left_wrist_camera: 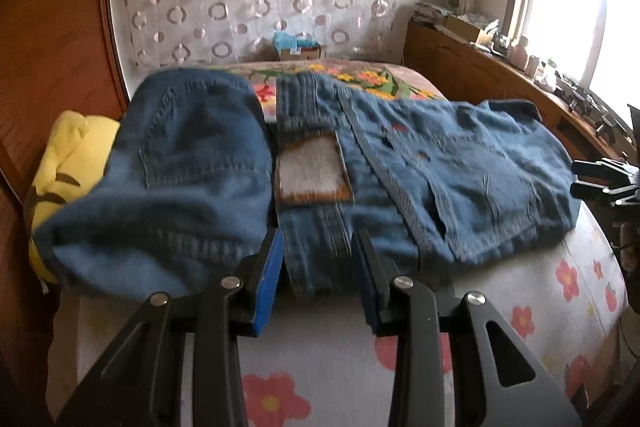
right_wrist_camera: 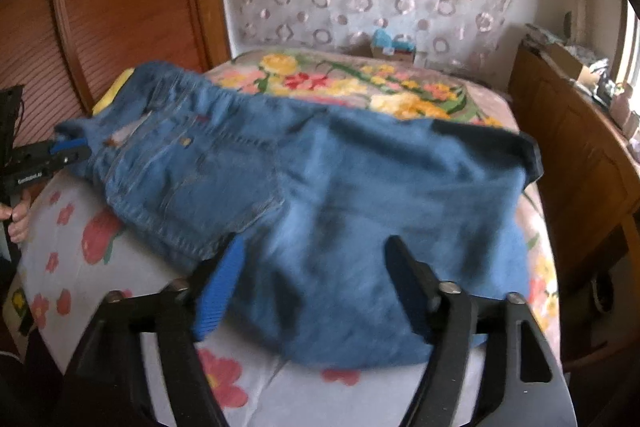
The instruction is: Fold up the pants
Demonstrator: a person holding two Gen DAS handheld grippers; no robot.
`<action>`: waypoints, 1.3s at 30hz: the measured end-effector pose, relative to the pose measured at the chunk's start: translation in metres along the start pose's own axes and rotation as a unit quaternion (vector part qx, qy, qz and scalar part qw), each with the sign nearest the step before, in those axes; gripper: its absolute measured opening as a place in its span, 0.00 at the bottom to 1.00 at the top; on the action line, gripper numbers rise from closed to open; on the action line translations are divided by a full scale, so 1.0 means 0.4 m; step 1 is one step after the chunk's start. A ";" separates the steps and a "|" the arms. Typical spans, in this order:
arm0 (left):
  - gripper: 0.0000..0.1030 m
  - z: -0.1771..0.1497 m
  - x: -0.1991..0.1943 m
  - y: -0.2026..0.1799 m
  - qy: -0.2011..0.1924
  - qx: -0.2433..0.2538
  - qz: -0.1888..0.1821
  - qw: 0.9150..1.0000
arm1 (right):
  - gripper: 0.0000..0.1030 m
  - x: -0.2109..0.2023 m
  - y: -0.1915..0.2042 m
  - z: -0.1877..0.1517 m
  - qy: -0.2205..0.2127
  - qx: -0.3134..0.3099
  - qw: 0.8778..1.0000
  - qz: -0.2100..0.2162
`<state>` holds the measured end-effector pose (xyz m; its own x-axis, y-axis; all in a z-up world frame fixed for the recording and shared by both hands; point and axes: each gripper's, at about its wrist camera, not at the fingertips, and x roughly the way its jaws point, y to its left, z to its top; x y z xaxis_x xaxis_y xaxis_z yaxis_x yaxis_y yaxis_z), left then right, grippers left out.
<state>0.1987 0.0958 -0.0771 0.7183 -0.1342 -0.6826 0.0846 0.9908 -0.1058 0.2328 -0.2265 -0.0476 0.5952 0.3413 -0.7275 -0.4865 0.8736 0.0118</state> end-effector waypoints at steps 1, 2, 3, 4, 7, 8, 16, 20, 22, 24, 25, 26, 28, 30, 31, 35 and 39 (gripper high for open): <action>0.33 -0.007 0.001 0.003 0.003 -0.002 -0.005 1.000 | 0.78 0.013 0.013 -0.011 0.009 -0.004 1.000 0.004; 0.33 -0.015 0.003 0.005 0.006 -0.005 -0.011 1.000 | 0.78 0.019 0.017 -0.019 0.015 -0.006 1.000 0.006; 0.33 -0.021 0.007 0.006 0.010 -0.007 -0.014 1.000 | 0.78 0.033 0.029 -0.028 0.024 -0.011 1.000 0.008; 0.33 -0.025 0.009 0.007 0.013 -0.008 -0.014 1.000 | 0.78 0.043 0.038 -0.035 0.030 -0.016 0.999 0.008; 0.33 -0.034 0.017 0.008 0.018 -0.011 -0.014 1.000 | 0.79 0.070 0.062 -0.046 0.043 -0.031 0.999 0.011; 0.33 -0.035 0.019 0.008 0.018 -0.011 -0.013 1.000 | 0.79 0.074 0.066 -0.047 0.045 -0.035 0.998 0.010; 0.33 -0.043 0.027 0.003 0.021 -0.009 -0.019 1.000 | 0.84 0.134 0.105 -0.051 0.069 -0.091 0.993 -0.016; 0.32 -0.048 0.024 0.006 0.025 -0.007 -0.023 0.999 | 0.84 0.146 0.096 -0.060 0.062 -0.082 0.995 -0.018; 0.32 -0.050 0.025 0.006 0.027 -0.006 -0.023 0.999 | 0.80 0.145 0.091 -0.065 0.057 -0.075 0.995 -0.015; 0.32 -0.052 0.036 0.006 0.036 -0.005 -0.023 0.999 | 0.73 0.143 0.083 -0.067 0.050 -0.068 0.996 -0.016; 0.32 -0.052 0.042 0.006 0.040 -0.005 -0.023 0.999 | 0.67 0.141 0.080 -0.067 0.048 -0.066 0.997 -0.017; 0.32 -0.051 0.047 0.008 0.043 -0.009 -0.025 0.999 | 0.63 0.138 0.075 -0.068 0.046 -0.064 0.997 -0.021; 0.33 -0.044 0.049 0.009 0.042 -0.014 -0.025 0.999 | 0.54 0.132 0.062 -0.069 0.041 -0.060 0.997 -0.027; 0.33 -0.034 0.047 0.003 0.036 -0.013 -0.019 0.999 | 0.37 0.126 0.059 -0.070 0.039 -0.060 0.997 -0.031; 0.33 -0.030 0.048 0.000 0.034 -0.011 -0.017 0.999 | 0.30 0.123 0.058 -0.071 0.038 -0.064 0.997 -0.032; 0.34 -0.022 0.068 -0.008 0.044 -0.002 -0.011 0.999 | 0.16 0.116 0.072 -0.072 0.036 -0.081 0.996 -0.032; 0.35 -0.014 0.076 -0.005 0.047 -0.005 -0.015 0.999 | 0.11 0.112 0.073 -0.076 0.030 -0.078 0.996 -0.027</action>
<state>0.2165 0.0898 -0.1017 0.6470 -0.1651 -0.7444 0.0980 0.9862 -0.1336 0.2258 -0.1962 -0.1005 0.5863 0.2702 -0.7637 -0.5513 0.8238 -0.1319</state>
